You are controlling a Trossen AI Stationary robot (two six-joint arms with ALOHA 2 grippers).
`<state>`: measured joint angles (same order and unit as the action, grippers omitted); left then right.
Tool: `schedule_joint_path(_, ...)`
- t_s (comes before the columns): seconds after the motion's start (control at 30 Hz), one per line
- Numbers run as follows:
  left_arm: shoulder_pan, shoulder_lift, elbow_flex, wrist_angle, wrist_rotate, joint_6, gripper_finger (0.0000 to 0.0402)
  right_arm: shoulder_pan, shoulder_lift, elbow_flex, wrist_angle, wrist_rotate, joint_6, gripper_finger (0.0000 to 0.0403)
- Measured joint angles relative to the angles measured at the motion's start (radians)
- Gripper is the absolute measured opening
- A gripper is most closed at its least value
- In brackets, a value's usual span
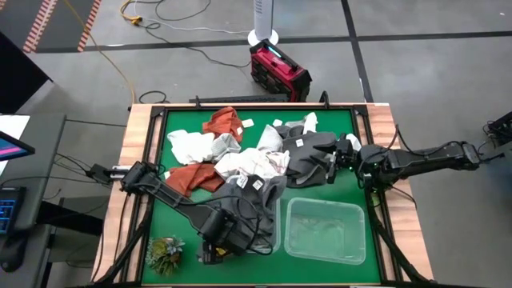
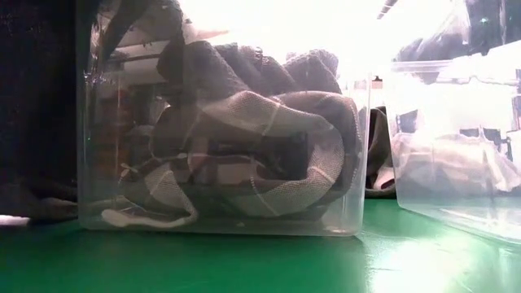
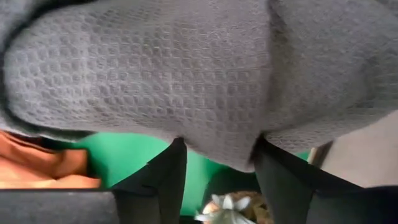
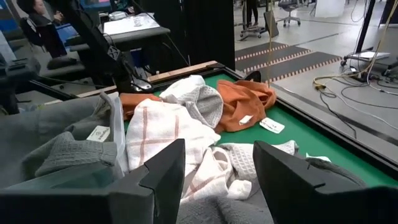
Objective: Sort towels by color in basket
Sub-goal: Put the left dark grey towel into the left transparent bin
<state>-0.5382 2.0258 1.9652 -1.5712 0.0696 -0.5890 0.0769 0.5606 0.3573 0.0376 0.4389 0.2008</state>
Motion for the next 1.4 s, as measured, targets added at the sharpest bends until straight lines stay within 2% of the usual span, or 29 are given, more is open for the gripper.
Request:
schedule_joint_path(0.1,0.0,0.0,0.0,0.001,-0.07,0.039,0.0135,0.0,0.0,0.0,0.0,0.0,0.0,0.0219)
schedule_joint_path(0.27,-0.006,0.0,0.0,0.0,-0.077,0.119,0.0023,0.0,0.0,0.0,0.0,0.0,0.001,0.0219)
schedule_joint_path(0.3,-0.007,0.0,0.0,0.0,-0.074,0.123,0.0013,0.0,0.0,0.0,0.0,0.0,0.001,0.0219)
schedule_joint_path(0.5,-0.009,-0.06,0.026,0.0,-0.034,0.156,0.0003,0.0,0.002,0.0,-0.003,0.0,0.011,0.0219)
schedule_joint_path(0.57,-0.009,-0.092,0.042,0.001,-0.048,0.169,0.0002,0.0,0.002,0.0,-0.006,0.0,0.02,0.0219)
schedule_joint_path(0.7,-0.005,-0.162,0.054,0.051,-0.223,0.219,0.0002,0.0,0.002,0.0,-0.008,0.0,0.027,0.0219)
schedule_joint_path(0.87,-0.003,-0.219,0.055,0.164,-0.524,0.304,0.0001,0.0,0.002,0.0,-0.008,0.0,0.035,0.0219)
schedule_joint_path(1.0,0.001,-0.227,0.055,0.268,-0.668,0.411,0.0001,0.0,0.002,0.0,-0.008,0.0,0.035,0.0219)
schedule_joint_path(1.1,0.016,-0.226,0.055,0.361,-0.705,0.507,0.0001,0.0,0.002,0.0,-0.008,0.0,0.035,0.0219)
schedule_joint_path(1.4,0.102,-0.226,0.055,0.713,-0.685,0.823,0.0001,0.0,0.002,0.0,-0.008,0.0,0.035,0.0219)
